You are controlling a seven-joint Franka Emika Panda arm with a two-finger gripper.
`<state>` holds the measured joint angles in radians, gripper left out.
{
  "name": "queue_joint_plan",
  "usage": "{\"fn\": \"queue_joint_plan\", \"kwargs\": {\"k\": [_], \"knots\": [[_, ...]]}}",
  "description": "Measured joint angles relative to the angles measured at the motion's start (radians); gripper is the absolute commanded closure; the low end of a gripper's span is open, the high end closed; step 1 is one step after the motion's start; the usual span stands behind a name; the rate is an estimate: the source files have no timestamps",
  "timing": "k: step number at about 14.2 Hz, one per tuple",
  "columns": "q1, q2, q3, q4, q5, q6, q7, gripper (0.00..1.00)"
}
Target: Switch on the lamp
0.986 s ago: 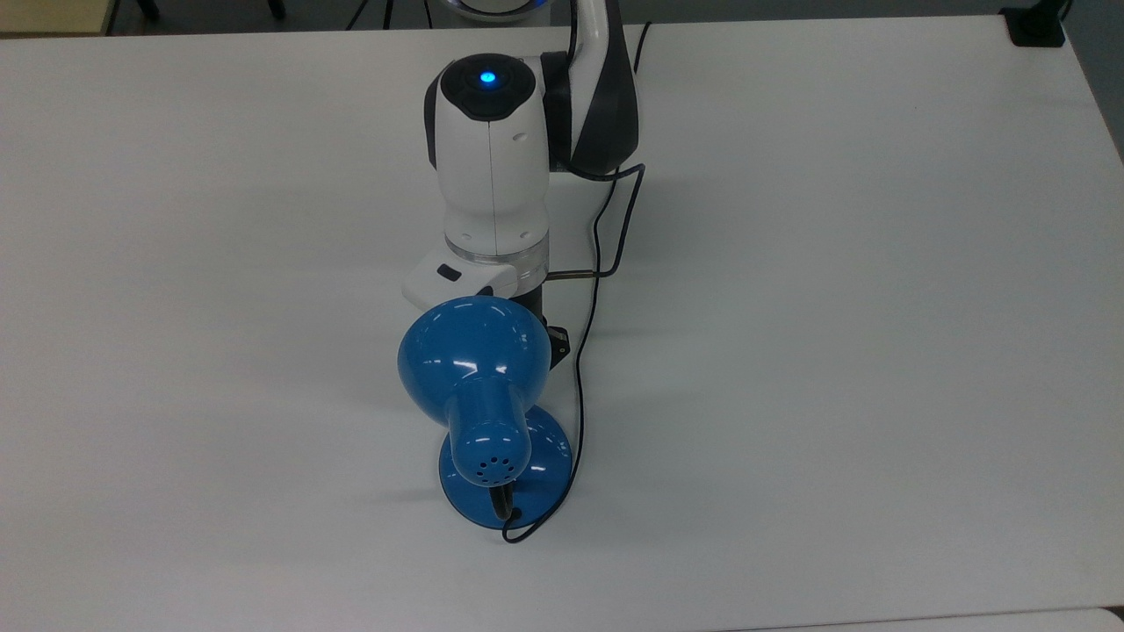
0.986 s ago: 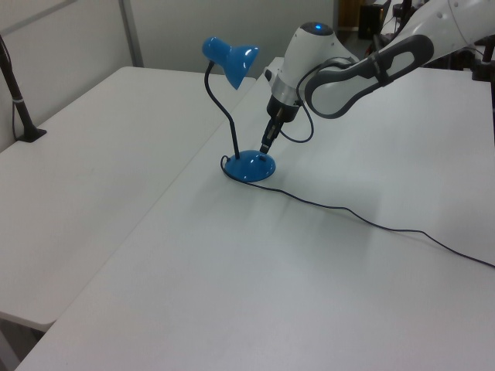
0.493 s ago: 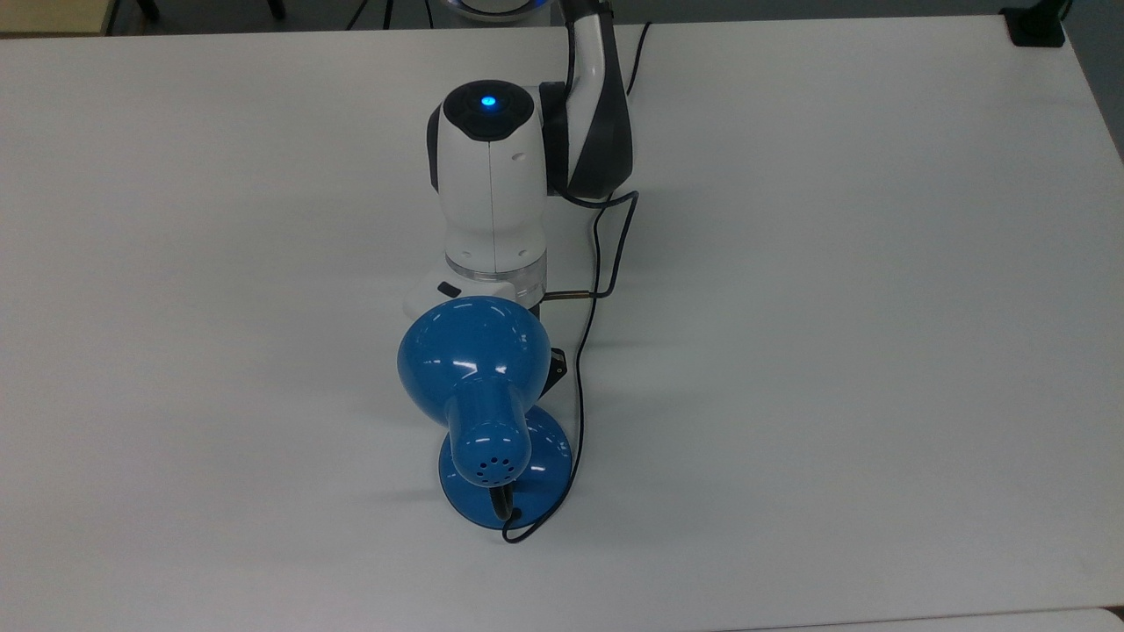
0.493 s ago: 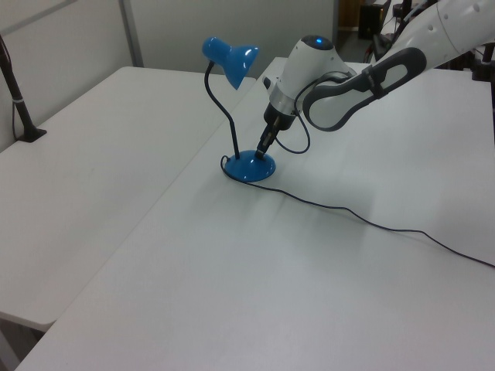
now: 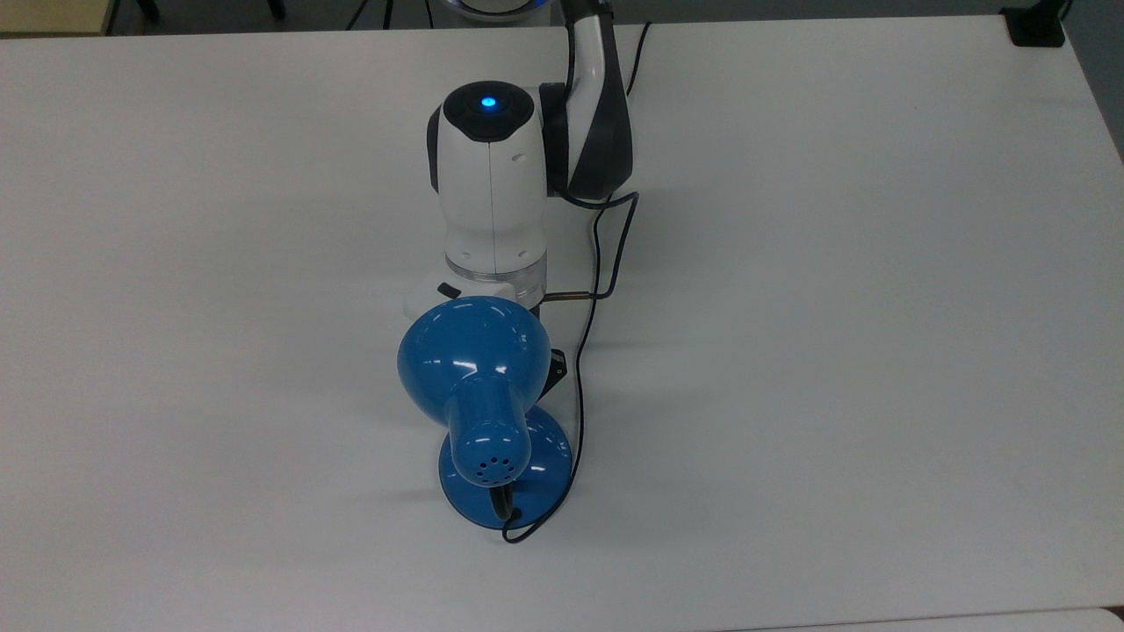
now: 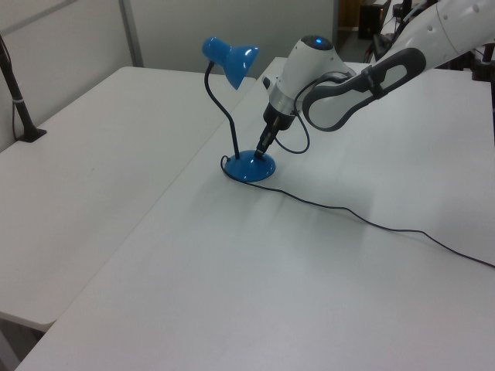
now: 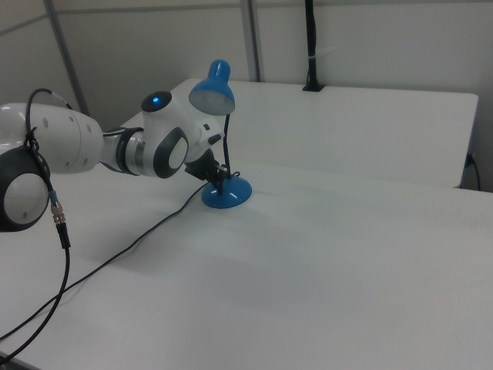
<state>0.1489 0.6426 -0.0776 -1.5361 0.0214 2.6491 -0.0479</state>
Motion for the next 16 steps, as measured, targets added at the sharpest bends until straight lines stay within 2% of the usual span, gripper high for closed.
{"fn": "queue_joint_plan", "kwargs": {"k": [16], "knots": [[0.0,0.012,-0.001,0.004,0.0,0.038,0.0,1.0]]}}
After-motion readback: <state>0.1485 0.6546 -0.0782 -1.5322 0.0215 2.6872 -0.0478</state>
